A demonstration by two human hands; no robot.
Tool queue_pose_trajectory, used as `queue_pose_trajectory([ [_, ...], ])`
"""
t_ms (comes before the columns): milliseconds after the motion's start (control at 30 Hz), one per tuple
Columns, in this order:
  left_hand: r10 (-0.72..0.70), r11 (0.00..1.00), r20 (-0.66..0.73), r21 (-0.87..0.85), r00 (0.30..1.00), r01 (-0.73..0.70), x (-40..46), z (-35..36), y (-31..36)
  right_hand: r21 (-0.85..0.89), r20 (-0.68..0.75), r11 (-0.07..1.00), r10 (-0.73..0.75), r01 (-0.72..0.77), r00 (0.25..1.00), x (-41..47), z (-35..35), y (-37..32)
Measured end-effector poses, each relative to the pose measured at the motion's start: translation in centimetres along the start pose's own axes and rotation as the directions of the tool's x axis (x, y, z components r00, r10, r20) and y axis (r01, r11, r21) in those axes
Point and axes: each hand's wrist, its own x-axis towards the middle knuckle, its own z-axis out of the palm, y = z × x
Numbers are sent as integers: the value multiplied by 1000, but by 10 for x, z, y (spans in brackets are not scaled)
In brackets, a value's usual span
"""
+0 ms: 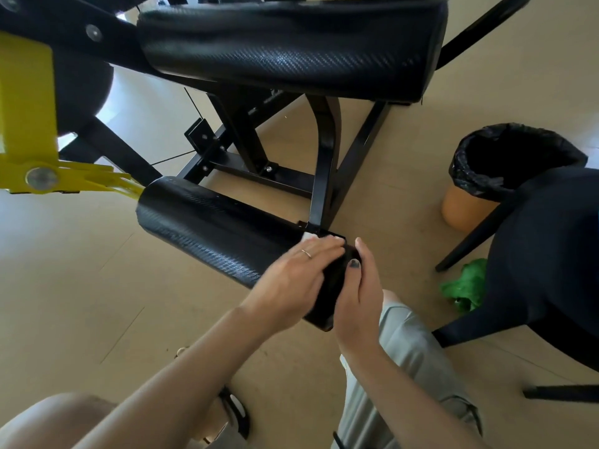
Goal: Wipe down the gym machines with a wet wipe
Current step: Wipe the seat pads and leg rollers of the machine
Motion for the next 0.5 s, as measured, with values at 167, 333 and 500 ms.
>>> queue_pose_trajectory([
  [167,47,999,59,4,997,-47,-1,-8,8,82,-10,994,69,-68,998,-1,-8,-9],
  [333,-7,973,15,233,1000,3,-12,-31,-15,29,10,997,64,-65,998,-1,-10,-14],
  [500,4,937,52,350,999,-21,-3,-32,1,33,8,997,67,-67,998,-1,-10,-11],
])
